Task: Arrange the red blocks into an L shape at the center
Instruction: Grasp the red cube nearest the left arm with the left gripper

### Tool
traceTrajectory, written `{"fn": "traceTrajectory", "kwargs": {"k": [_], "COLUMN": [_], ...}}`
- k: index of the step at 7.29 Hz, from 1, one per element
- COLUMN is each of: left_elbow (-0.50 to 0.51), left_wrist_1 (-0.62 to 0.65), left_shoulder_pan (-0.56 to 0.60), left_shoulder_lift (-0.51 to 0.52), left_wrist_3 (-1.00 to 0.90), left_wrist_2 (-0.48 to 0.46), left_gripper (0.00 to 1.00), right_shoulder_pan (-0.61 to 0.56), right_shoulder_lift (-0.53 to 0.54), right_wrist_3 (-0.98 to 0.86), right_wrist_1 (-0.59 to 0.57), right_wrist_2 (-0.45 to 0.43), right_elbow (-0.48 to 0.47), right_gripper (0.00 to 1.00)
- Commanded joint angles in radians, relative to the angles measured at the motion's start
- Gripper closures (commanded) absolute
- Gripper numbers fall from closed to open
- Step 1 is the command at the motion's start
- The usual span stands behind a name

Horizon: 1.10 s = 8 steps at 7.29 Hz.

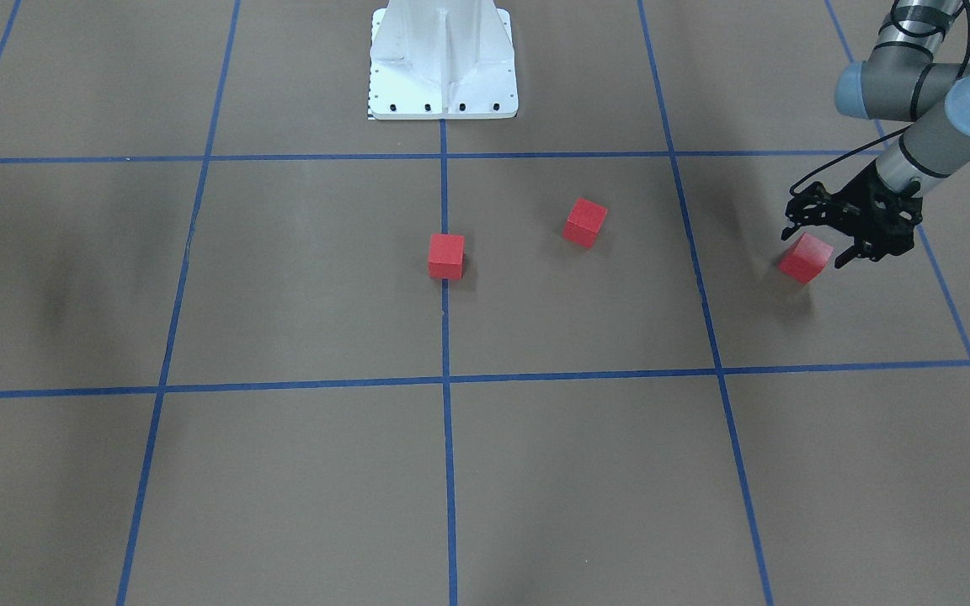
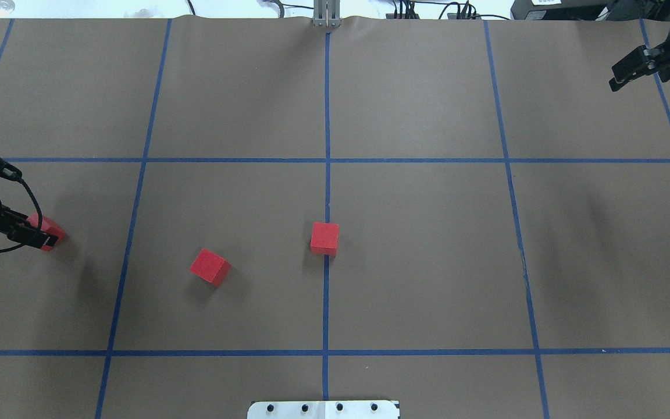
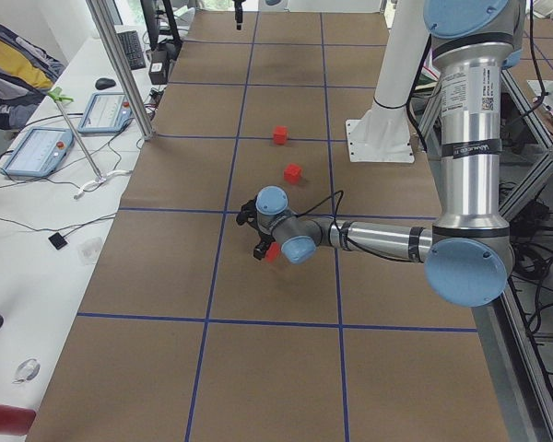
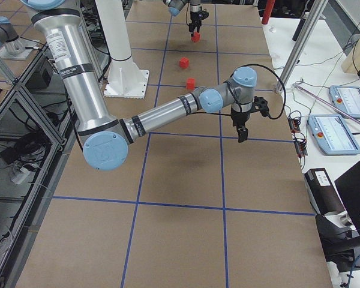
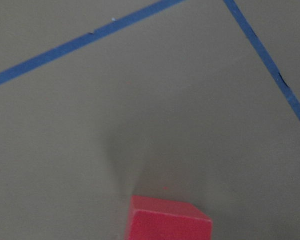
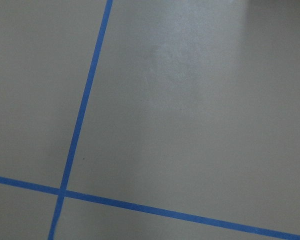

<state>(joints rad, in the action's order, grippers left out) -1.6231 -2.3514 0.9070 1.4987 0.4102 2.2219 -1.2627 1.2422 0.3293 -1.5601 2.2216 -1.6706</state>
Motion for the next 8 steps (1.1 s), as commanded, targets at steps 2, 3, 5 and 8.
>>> {"fn": "traceTrajectory", "kwargs": {"k": [2, 3, 5, 8], "left_elbow": [0.005, 0.005, 0.003, -0.004], "left_wrist_1": [0.023, 0.026, 0.073, 0.092], "left_shoulder_pan": [-0.007, -0.013, -0.026, -0.036], "left_shoulder_lift": [0.006, 0.005, 0.005, 0.008], "left_wrist_3": [-0.048, -0.056, -0.056, -0.056], "left_wrist_2": [-0.031, -0.053, -0.077, -0.097], "left_gripper": [0.01, 0.01, 0.01, 0.53], "right_shoulder_pan": [0.0, 0.0, 0.0, 0.0], "right_shoulder_lift": [-0.003, -0.003, -0.001, 0.0], "right_wrist_3": [0.005, 0.005, 0.008, 0.01], "right_wrist_1": [0.0, 0.0, 0.002, 0.002], "right_wrist_2": [0.0, 0.0, 0.0, 0.0], "right_elbow": [0.0, 0.0, 0.0, -0.001], "right_gripper": [0.01, 0.01, 0.01, 0.01]}}
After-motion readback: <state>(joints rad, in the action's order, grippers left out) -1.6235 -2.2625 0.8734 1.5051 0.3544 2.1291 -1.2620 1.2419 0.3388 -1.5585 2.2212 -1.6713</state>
